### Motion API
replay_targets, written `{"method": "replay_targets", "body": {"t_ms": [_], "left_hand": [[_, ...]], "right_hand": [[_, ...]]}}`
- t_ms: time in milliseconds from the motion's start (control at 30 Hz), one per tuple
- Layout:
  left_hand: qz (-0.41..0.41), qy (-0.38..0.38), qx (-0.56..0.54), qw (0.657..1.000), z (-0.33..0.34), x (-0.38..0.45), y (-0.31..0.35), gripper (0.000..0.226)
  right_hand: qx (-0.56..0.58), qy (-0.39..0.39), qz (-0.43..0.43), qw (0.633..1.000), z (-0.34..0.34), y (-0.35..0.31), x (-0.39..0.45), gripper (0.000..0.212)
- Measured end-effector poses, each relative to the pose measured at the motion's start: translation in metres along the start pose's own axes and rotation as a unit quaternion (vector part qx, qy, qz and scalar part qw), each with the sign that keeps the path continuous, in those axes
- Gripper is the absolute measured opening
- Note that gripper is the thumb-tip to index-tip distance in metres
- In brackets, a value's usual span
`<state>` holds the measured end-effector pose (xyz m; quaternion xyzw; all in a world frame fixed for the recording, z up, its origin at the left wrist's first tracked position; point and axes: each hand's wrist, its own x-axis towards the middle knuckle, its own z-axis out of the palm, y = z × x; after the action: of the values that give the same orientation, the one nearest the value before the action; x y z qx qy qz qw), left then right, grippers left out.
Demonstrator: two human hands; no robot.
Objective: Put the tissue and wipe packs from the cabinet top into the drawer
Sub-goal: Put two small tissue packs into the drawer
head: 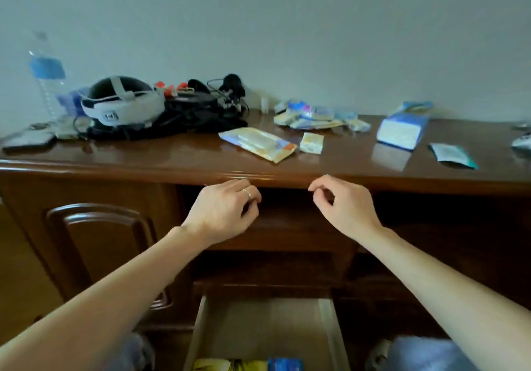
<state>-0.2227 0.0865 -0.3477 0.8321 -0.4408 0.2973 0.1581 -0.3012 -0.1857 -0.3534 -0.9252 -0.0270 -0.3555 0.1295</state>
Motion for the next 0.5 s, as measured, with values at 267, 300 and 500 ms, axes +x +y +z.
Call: {"method": "replay_targets", "body": {"t_ms": [267,300,500], "left_hand": [[-0.113,-0.069,0.014,0.991,-0.01,0.09,-0.034,0.053],[-0.111,-0.089,0.016,0.99,-0.003,0.099,-0.036,0.057],[-0.15,-0.198,-0.012,0.969,0.039,0.142,-0.04,0.07]], "right_hand": [[-0.121,-0.114,0.106,0.98,-0.008,0.022,0.071,0.039],[-0.128,-0.088,0.095,0.983,-0.005,0.025,0.071,0.037],[-0.111,-0.038,0.091,0.989,-0.005,0.044,0.098,0.023]]}}
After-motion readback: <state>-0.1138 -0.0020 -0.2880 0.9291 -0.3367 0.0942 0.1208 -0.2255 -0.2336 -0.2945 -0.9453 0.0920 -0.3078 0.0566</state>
